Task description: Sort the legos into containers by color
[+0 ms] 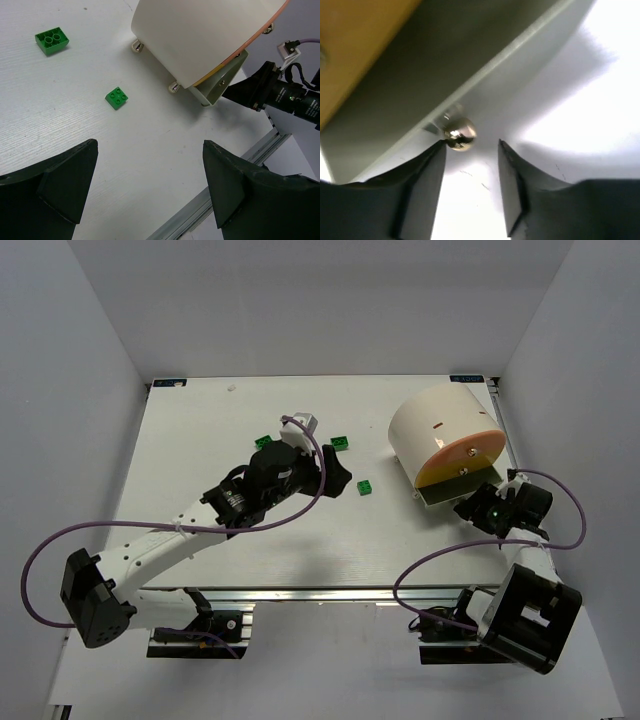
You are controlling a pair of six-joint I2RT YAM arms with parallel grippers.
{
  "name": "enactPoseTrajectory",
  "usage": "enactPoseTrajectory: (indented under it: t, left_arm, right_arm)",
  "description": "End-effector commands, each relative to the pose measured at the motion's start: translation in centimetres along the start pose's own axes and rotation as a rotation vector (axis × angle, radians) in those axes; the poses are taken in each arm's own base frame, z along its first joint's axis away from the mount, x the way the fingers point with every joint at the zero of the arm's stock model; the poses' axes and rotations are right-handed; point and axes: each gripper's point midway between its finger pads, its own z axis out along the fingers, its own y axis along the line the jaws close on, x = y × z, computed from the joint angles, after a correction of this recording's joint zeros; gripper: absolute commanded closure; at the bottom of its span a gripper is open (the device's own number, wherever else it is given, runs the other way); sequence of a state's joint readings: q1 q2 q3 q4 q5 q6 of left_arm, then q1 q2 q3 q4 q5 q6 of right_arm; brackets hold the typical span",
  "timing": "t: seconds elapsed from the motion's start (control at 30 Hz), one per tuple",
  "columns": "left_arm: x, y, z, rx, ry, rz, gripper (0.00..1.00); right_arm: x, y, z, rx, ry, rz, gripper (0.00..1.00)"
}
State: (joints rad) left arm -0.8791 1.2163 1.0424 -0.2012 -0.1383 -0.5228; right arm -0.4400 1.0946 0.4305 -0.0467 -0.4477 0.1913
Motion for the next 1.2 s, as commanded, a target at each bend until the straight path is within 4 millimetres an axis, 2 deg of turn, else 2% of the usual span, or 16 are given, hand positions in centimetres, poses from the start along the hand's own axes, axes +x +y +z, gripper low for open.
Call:
enactPoseTrajectory:
  t: [0.0, 0.17, 0.23, 0.3, 0.33, 0.4, 0.43, 0.53, 0.57, 0.67, 0.73, 0.93, 0.97, 1.03, 1.1, 1.17]
  left_arm:
    - [0.2, -0.5, 0.4, 0.025, 0.019, -0.007, 0.05]
    - [0.9, -0.9, 1.9, 0.018, 0.072, -0.029, 0.05]
    - [2.0, -0.8, 3.1, 0.007, 0.120, -0.026, 0.06]
    - [1.9, -1.0, 3.7, -0.010, 0.153, -0.027, 0.07]
    - [2.6, -0.3, 4.7, -0.036, 0.183, -0.030, 0.07]
    - [2.9, -0.8, 5.3, -0.024, 0.216, -0.035, 0.12]
    - [3.4, -0.1, 6.1, -0.044, 0.238, -0.042, 0.14]
    - [3.9, 0.6, 7.3, -0.068, 0.279, -0.073, 0.28]
    - [4.9, 1.7, 8.0, -0.101, 0.313, -0.084, 0.32]
    - [6.5, 1.9, 9.8, -0.101, 0.381, -0.117, 0.42]
    - [6.6, 2.1, 10.8, -0.109, 0.396, -0.148, 0.41]
    - [10.1, 4.0, 14.9, -0.203, 0.487, -0.172, 0.20]
    - [9.4, 3.7, 15.4, -0.212, 0.486, -0.172, 0.20]
    - [11.0, 4.9, 16.7, -0.263, 0.524, -0.169, 0.19]
    - [10.1, 5.5, 17.5, -0.325, 0.504, -0.158, 0.18]
    - [10.5, 6.3, 18.2, -0.364, 0.503, -0.156, 0.18]
  right_arm:
    - [0.2, -0.2, -0.1, 0.002, 0.043, -0.011, 0.45]
    - [-0.4, 0.7, -1.0, -0.029, 0.075, -0.072, 0.28]
    - [-2.4, 1.7, -1.8, -0.055, 0.044, -0.133, 0.28]
    - [-2.8, 2.4, -2.6, -0.078, 0.069, -0.182, 0.28]
    - [-4.6, 3.1, -3.2, -0.090, 0.044, -0.225, 0.29]
    - [-4.5, 3.5, -4.1, -0.098, 0.094, -0.249, 0.32]
    - [-5.9, 4.0, -4.7, -0.102, 0.084, -0.313, 0.36]
    - [-5.4, 4.4, -6.7, -0.097, 0.169, -0.337, 0.52]
    - [-6.4, 4.7, -7.6, -0.090, 0.158, -0.392, 0.54]
    - [-5.5, 5.3, -9.9, -0.093, 0.185, -0.467, 0.58]
    - [-5.9, 6.1, -11.3, -0.097, 0.132, -0.534, 0.59]
    - [-9.3, 10.3, -13.6, -0.213, -0.091, -0.744, 0.62]
    - [-9.8, 11.4, -13.9, -0.258, -0.122, -0.757, 0.65]
    - [-10.9, 12.5, -14.2, -0.290, -0.149, -0.737, 0.85]
    - [-11.3, 13.6, -14.6, -0.347, -0.166, -0.733, 1.00]
    - [-11.6, 14.5, -14.8, -0.395, -0.175, -0.730, 1.00]
